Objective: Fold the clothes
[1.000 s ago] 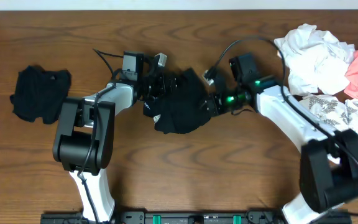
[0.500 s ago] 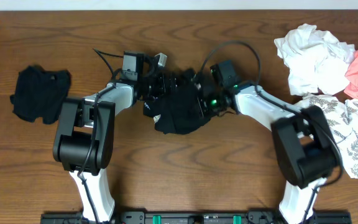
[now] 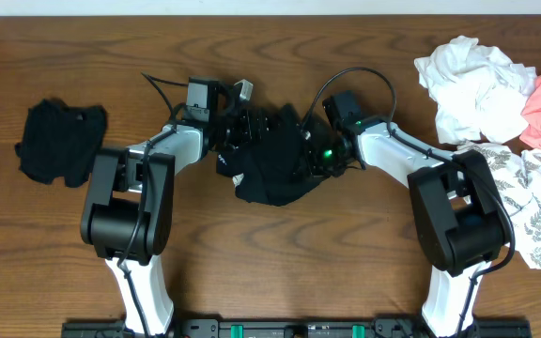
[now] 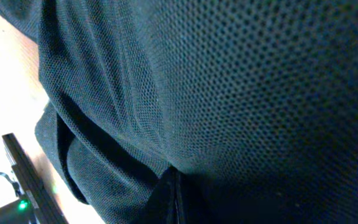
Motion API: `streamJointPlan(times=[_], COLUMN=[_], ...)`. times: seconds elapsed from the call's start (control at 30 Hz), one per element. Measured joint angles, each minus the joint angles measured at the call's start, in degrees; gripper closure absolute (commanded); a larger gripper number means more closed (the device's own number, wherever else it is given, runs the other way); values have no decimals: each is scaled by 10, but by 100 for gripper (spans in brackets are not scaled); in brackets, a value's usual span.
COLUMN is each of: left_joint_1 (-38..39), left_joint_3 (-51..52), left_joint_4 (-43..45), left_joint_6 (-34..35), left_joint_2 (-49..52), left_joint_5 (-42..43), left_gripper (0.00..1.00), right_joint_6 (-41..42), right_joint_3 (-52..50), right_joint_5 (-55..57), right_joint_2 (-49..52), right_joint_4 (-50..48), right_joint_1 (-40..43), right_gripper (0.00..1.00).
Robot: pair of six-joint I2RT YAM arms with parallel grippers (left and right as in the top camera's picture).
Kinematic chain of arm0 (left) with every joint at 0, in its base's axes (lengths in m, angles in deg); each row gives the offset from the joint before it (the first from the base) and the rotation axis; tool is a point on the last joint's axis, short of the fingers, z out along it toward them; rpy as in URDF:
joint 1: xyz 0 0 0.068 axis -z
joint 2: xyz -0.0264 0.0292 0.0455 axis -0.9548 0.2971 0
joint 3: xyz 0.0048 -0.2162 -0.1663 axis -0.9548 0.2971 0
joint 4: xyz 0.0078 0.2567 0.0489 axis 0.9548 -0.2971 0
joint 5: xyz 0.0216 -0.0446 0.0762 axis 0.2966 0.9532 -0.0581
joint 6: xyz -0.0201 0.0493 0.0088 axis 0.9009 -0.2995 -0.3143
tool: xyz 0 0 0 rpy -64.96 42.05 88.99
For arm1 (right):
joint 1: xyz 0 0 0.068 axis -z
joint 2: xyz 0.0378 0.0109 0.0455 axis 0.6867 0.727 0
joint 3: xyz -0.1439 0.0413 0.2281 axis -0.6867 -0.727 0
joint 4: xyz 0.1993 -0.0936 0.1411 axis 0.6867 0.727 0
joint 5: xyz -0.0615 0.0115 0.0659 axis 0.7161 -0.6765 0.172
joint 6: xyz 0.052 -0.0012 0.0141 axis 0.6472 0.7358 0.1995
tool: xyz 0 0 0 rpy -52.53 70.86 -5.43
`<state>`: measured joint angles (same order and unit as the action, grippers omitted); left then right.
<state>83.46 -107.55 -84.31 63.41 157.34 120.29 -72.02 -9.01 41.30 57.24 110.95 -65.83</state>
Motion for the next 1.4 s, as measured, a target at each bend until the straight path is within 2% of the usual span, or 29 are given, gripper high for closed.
streamJointPlan(times=[0.37, 0.43, 0.53, 0.73, 0.87, 1.03, 1.23, 1.4], left_joint_1=[0, 0, 1, -19, -50, -86, -102, -102], left_joint_3=[1, 2, 7, 9, 9, 10, 11, 12], left_joint_4=[28, 30, 30, 9, -26, -101, -152, -221], left_joint_6=[0, -1, -9, -19, -26, -36, -56, -59], left_joint_2=[1, 0, -20, -97, -137, -137, -136, -136], left_joint_5=[4, 5, 3, -45, -61, -96, -160, -218], left_gripper=[25, 9, 1, 2, 2, 2, 2, 2], right_joint_6=[1, 1, -3, -14, -16, -16, 33, 58], right_joint_3=[1, 4, 27, 100, 126, 136, 136, 136], right_joint_5=[-3, -4, 8, 67, 92, 110, 245, 301], right_joint_2=[0, 0, 0, -9, -47, -76, -65, -31], right_joint_4=[-14, -9, 26, 105, 115, 108, 90, 101], right_joint_1=[0, 0, 0, 6, 8, 3, -17, -16], right_gripper=[92, 91, 90, 88, 86, 85, 82, 84])
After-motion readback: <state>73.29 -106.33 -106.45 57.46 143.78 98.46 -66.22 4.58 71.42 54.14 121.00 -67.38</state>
